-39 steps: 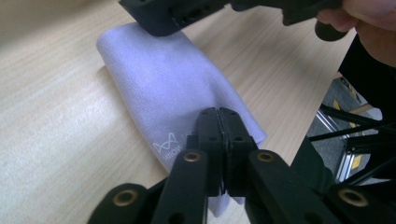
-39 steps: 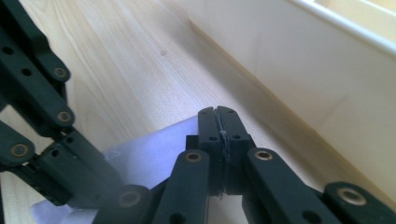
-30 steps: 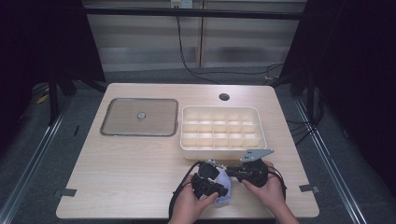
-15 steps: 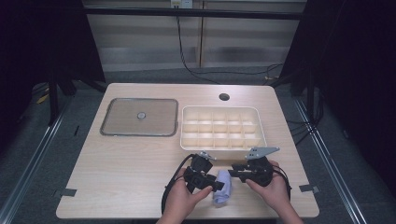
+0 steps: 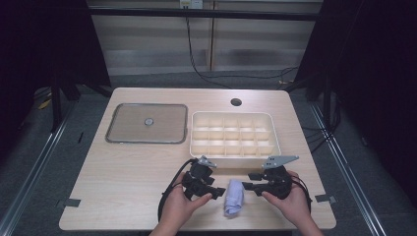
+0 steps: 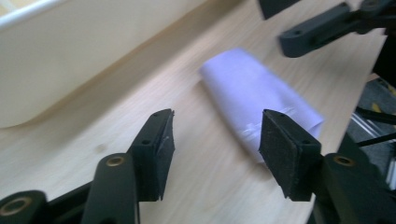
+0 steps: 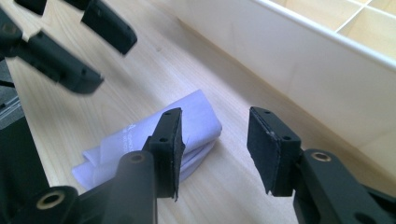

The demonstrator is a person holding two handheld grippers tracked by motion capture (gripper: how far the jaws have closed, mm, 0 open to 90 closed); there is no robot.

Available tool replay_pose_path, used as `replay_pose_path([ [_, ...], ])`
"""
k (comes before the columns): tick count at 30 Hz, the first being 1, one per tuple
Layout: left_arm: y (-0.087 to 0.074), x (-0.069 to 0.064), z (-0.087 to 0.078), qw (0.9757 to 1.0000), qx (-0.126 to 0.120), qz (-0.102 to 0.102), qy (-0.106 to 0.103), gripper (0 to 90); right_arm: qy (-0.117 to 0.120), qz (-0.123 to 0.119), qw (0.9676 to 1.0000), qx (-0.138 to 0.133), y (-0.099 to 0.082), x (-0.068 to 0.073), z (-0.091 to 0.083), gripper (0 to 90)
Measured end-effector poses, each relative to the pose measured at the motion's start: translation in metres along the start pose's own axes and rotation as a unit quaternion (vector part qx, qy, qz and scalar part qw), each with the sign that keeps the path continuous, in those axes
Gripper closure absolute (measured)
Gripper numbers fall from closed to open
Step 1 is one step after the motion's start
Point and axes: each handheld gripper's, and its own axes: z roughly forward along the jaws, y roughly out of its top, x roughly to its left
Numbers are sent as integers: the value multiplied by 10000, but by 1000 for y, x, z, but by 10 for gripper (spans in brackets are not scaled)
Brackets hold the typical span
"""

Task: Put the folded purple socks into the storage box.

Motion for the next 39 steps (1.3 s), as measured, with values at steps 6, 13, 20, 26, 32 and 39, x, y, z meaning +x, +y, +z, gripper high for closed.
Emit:
replay_pose_path([
  [6,-15,20,-5,9997,-50,-9,247,412,10,25,10000,81,-6,1,1,514],
  [13,-28,31,-6,9986,-107,127,507,378,77,47,9999,147,-5,3,1,484],
  [20,-38,39,-7,9960,-249,328,787,356,176,50,9996,204,-6,6,3,468],
  [26,-44,41,-4,9937,-284,531,944,322,236,83,9994,227,-8,7,6,443],
  [32,-48,41,0,9927,-277,621,999,318,366,193,9990,179,-9,9,10,386],
  [39,-51,42,5,9931,-263,588,975,316,397,239,9987,194,-4,14,14,355],
])
